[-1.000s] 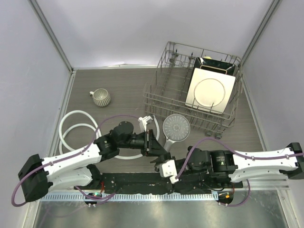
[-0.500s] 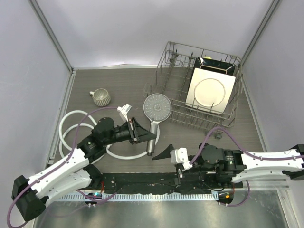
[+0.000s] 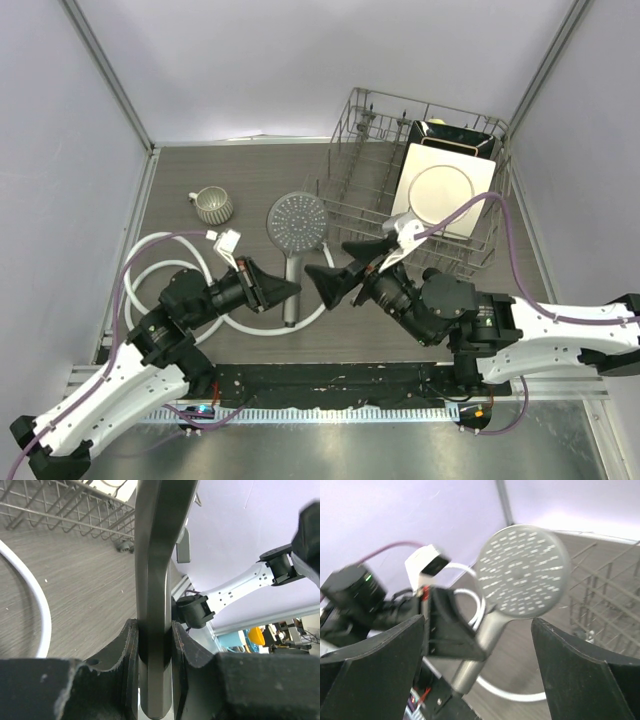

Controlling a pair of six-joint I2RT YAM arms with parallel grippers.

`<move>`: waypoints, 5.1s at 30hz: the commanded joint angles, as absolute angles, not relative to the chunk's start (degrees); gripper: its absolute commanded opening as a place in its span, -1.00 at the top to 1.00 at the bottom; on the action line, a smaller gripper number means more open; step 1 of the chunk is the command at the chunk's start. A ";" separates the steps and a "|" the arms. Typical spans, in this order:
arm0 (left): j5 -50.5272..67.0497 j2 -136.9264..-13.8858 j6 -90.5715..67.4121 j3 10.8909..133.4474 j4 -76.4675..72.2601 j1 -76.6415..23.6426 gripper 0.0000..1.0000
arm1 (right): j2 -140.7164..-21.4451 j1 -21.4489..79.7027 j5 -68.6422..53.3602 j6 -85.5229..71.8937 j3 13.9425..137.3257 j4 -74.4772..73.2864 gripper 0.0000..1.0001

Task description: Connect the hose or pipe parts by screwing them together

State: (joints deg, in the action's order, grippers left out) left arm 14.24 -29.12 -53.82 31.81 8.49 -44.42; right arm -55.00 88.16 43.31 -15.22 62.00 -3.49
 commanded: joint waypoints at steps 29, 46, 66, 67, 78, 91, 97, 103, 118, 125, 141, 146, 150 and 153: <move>22.76 -21.62 -65.21 32.61 0.26 -44.12 0.24 | -70.48 51.33 -22.32 -39.46 66.80 23.64 0.98; 25.31 -23.20 -65.30 30.23 -2.20 -44.12 -0.05 | -76.11 50.10 -33.22 -43.51 68.73 25.23 0.99; 28.91 -23.47 -67.41 28.22 -1.40 -44.03 0.21 | -76.99 50.10 -33.75 -44.47 69.43 25.05 0.98; 29.18 -23.47 -67.67 27.86 -1.84 -44.03 0.23 | -76.99 50.01 -33.66 -44.99 69.26 25.66 0.99; 22.69 -21.62 -66.38 27.42 -0.80 -44.12 0.99 | -75.68 49.66 -25.51 -38.60 72.59 11.56 -0.27; -22.10 -24.95 -49.66 47.79 37.32 -44.12 1.00 | -62.14 47.72 6.85 -28.56 62.50 -14.86 -0.38; -30.84 -25.75 -46.32 49.66 39.20 -44.03 1.00 | -65.64 53.68 15.79 -31.29 56.95 -14.85 -0.24; -33.75 -24.26 -47.02 47.03 39.11 -44.03 1.00 | -75.04 65.73 34.96 -35.94 60.21 -21.08 -0.18; -30.51 -17.50 -49.57 41.93 39.46 -44.03 1.00 | -90.61 68.03 39.90 -48.42 54.75 -13.00 -0.01; -29.35 -14.15 -52.47 39.82 40.43 -44.12 1.00 | -95.18 68.47 43.59 -51.41 53.26 -13.44 -0.07; -29.71 -15.03 -50.36 38.85 38.32 -44.12 1.00 | -93.78 77.69 36.84 -63.78 50.98 -21.18 0.75; -25.68 -17.05 -52.55 36.22 36.57 -44.03 1.00 | -92.99 81.65 37.35 -71.09 49.57 -20.92 0.63; -21.27 -17.93 -55.98 32.61 35.42 -44.03 1.00 | -93.69 81.91 39.45 -71.11 51.84 -22.06 0.29; -20.92 -17.84 -56.95 31.73 35.86 -44.12 1.00 | -92.82 81.65 42.54 -63.66 54.83 -22.41 0.09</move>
State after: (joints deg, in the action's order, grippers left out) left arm -22.92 -17.93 -54.43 31.92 40.66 -44.12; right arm -95.13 81.95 37.45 -67.40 50.33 -21.96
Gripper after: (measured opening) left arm 0.289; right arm 0.419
